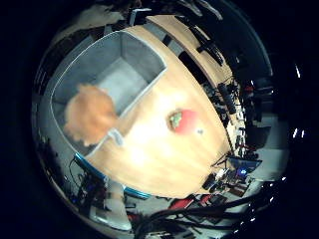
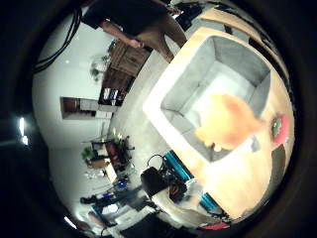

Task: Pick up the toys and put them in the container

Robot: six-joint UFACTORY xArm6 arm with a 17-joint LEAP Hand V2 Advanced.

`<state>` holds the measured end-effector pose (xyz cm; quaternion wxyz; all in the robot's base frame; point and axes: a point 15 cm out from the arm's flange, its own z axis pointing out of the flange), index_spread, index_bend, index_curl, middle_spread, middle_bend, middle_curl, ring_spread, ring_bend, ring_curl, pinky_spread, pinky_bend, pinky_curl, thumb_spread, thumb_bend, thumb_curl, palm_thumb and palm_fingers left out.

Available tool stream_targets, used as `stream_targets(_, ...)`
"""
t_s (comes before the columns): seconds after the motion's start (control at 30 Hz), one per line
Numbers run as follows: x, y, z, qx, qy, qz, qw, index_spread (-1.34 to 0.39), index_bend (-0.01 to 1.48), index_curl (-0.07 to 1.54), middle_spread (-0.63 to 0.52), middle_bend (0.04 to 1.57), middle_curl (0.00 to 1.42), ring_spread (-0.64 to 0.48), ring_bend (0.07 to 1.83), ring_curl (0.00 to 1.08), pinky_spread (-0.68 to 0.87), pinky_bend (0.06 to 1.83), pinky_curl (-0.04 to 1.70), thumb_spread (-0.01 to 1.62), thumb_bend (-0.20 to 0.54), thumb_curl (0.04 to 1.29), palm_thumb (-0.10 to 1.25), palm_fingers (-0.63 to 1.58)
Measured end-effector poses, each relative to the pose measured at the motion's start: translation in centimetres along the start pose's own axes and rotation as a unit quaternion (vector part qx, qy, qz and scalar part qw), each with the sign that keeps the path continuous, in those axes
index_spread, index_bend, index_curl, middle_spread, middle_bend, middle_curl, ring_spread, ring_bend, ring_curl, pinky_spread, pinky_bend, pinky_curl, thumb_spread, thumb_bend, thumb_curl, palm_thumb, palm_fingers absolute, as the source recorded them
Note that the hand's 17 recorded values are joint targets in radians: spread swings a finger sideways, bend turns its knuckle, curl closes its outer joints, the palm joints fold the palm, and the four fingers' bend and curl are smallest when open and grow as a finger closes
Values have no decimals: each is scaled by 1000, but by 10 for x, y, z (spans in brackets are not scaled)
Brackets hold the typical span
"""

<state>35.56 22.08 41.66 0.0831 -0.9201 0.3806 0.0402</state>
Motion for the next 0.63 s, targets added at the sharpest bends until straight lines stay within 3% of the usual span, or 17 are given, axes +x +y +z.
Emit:
stream_targets(0.2, 0, 1, 1, -1, -1, -5, 1000, -476, 133, 398, -156, 271, 390, -23, 482, 247, 312, 576, 367, 730, -44, 281, 117, -40)
stream_targets(0.63, 0, 1, 2, -2, -2, -6, 1000, -462, 150, 301, -144, 240, 364, -24, 439, 246, 336, 510, 322, 715, -40, 315, 107, 15)
